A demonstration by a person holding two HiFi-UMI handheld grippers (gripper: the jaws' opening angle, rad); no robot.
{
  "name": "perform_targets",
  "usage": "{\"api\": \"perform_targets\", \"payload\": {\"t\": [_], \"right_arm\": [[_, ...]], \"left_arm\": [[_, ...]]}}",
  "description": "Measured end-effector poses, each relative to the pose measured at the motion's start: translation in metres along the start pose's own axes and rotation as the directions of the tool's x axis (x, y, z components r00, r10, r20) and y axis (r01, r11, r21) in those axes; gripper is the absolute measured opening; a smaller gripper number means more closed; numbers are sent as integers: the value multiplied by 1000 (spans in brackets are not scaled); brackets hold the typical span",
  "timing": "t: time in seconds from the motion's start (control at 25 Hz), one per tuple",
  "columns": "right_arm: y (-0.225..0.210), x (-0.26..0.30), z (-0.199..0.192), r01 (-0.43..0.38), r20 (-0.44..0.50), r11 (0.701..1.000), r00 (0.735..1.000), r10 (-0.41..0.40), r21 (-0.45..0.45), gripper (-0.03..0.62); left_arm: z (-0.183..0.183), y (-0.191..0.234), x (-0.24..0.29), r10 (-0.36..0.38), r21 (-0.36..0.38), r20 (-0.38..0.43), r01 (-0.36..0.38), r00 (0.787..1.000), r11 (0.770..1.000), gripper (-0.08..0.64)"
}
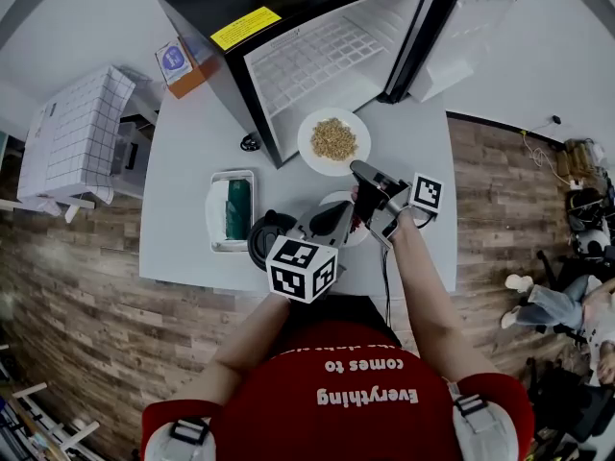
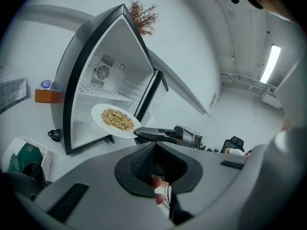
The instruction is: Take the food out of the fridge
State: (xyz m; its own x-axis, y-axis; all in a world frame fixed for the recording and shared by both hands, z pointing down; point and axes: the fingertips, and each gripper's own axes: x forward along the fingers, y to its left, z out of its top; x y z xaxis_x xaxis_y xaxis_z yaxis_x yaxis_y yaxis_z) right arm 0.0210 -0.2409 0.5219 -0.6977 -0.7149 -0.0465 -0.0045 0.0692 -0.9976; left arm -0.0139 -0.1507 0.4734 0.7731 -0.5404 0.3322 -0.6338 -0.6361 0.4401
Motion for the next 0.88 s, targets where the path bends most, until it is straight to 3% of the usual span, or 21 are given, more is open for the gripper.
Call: {"api": "perform_targets", "payload": {"t": [0.44,0.76,0.88], "right_arm": [[53,-53,-15,-81,25,995,996,83,-58,25],[68,-82,-30,-85,35,995,996,87,-52,25],[72,-90,-33,-80,34,995,996,82,-64,25]], "left_arm": [[10,-2,-20,64,-2,52,-64,997,998,2],[20,-10,-42,98,-3,97,-98,990,995,3],[23,-14,-48,115,31,111,-119,987,992,3]]}}
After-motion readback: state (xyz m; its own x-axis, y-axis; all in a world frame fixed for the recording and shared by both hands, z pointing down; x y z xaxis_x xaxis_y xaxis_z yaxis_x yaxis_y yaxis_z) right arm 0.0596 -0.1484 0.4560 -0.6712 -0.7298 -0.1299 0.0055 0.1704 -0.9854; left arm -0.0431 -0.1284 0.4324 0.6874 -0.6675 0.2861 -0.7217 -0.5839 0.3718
